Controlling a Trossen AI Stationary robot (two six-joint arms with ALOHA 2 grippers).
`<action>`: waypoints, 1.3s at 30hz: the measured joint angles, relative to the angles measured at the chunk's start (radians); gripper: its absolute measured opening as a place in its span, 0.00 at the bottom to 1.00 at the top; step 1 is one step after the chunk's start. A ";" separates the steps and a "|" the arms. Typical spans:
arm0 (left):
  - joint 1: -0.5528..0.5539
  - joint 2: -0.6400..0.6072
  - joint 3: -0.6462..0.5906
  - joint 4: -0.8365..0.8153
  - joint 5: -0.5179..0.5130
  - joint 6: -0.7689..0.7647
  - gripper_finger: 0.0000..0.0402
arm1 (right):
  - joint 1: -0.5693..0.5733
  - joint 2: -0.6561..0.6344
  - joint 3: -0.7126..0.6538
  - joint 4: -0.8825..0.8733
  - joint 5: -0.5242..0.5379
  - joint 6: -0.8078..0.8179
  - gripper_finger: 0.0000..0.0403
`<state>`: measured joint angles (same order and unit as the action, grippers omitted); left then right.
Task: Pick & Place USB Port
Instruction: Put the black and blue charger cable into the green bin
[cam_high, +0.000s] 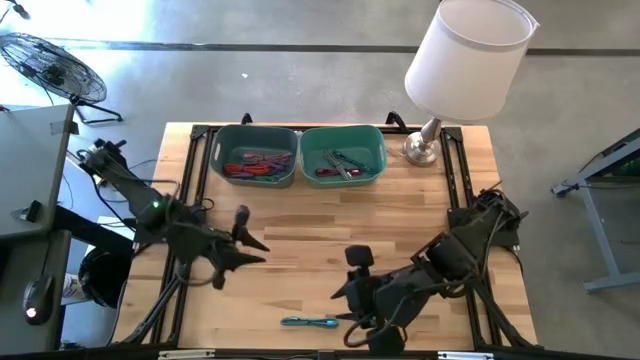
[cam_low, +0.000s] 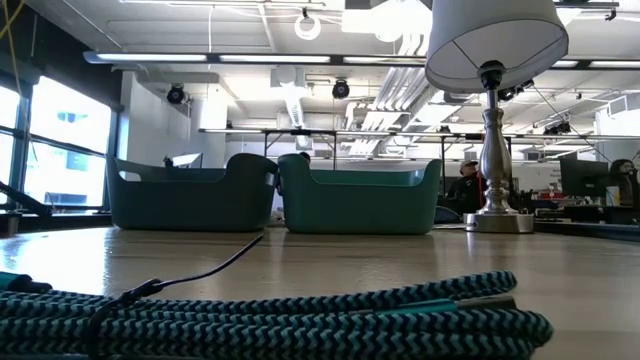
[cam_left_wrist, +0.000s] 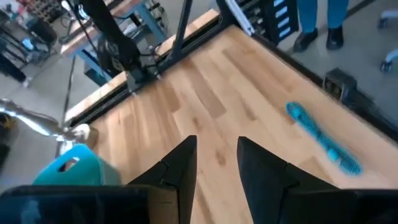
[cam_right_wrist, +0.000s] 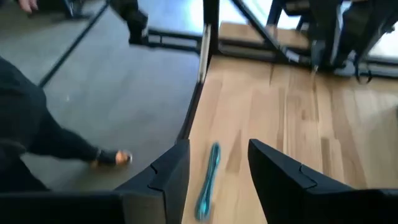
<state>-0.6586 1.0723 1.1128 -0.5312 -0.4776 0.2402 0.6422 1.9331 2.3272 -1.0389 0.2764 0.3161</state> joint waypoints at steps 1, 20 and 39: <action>0.006 0.024 0.012 0.007 0.000 -0.026 0.28 | 0.007 0.000 0.000 -0.017 -0.007 0.000 0.38; -0.069 0.513 0.287 -0.040 0.096 -0.505 0.28 | 0.159 -0.023 0.000 -0.225 -0.040 -0.010 0.39; -0.068 0.678 0.323 -0.044 0.217 -0.726 0.46 | 0.235 -0.025 0.000 -0.240 0.021 -0.010 0.39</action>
<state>-0.7269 1.7503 1.4361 -0.5755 -0.2602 -0.4857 0.8777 1.9083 2.3268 -1.2789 0.2977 0.3061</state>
